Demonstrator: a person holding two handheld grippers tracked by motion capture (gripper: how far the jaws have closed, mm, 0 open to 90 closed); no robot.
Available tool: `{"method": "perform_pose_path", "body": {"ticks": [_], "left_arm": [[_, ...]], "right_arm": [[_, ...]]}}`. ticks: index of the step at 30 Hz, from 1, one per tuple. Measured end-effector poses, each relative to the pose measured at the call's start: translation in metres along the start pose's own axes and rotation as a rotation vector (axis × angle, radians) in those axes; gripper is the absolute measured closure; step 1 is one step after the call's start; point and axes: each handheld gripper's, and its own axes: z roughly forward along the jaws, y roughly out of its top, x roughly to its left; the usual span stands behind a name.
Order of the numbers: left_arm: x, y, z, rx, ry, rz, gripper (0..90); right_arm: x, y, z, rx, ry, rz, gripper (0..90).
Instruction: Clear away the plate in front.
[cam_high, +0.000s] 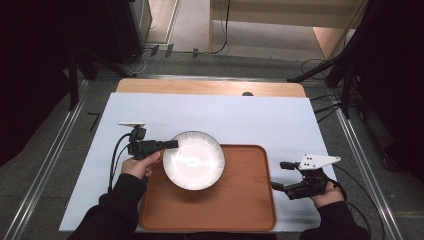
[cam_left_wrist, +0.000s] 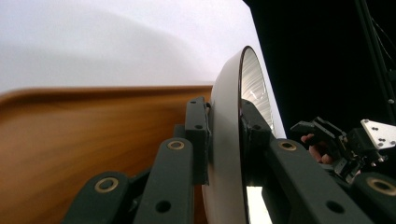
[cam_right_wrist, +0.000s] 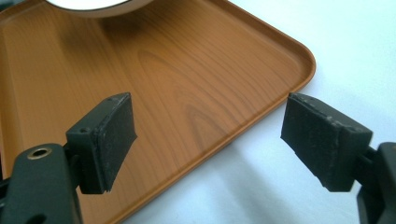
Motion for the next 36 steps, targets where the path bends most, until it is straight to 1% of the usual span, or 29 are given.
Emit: {"method": "perform_pose_path", "body": {"ticks": [3,4,8,14,15,16,19,21,24,25,29,30,33,36], "left_arm": [[0.0,-0.005,0.001,0.012,0.005,0.0,78.0],[0.001,-0.006,0.001,0.018,0.005,0.007,78.0],[0.001,-0.009,0.004,0.019,0.016,0.01,77.8],[0.003,-0.011,0.011,0.036,0.028,0.01,77.4],[0.003,-0.012,0.014,0.05,0.033,0.014,77.3],[0.003,-0.013,0.016,0.051,0.035,0.013,77.3],[0.004,-0.014,0.02,0.057,0.025,0.005,77.4],[0.004,-0.015,0.022,0.061,0.024,0.01,77.5],[0.003,-0.016,0.023,0.07,0.027,0.018,78.1],[0.002,-0.016,0.024,0.079,0.036,0.032,78.3],[-0.001,-0.017,0.025,0.09,0.076,0.071,79.8],[-0.001,-0.017,0.025,0.094,0.08,0.082,80.1],[-0.001,-0.017,0.025,0.098,0.082,0.085,80.3],[-0.003,-0.018,0.026,0.106,0.103,0.1,80.9]], "right_arm": [[0.0,0.0,0.0,0.001,0.0,0.0,18.5],[0.0,0.0,0.0,0.002,-0.002,0.001,18.5],[0.001,0.0,0.001,0.004,0.0,-0.004,18.5],[0.002,0.001,0.001,0.005,0.001,-0.005,18.5],[0.002,0.001,0.001,0.005,0.0,-0.001,18.5],[0.002,0.001,0.001,0.007,0.0,-0.003,18.5],[0.002,0.001,0.001,0.006,0.001,-0.002,18.5],[0.002,0.001,0.001,0.005,0.002,-0.003,18.5],[0.002,0.001,0.001,0.007,0.001,-0.005,18.5],[0.002,0.001,0.001,0.006,0.002,-0.004,18.5],[0.002,0.001,0.002,0.009,0.004,0.0,18.6],[0.002,0.001,0.002,0.008,0.004,0.001,18.5],[0.002,0.001,0.002,0.012,0.005,-0.004,18.6],[0.002,0.001,0.002,0.014,0.006,-0.002,18.5]]}}
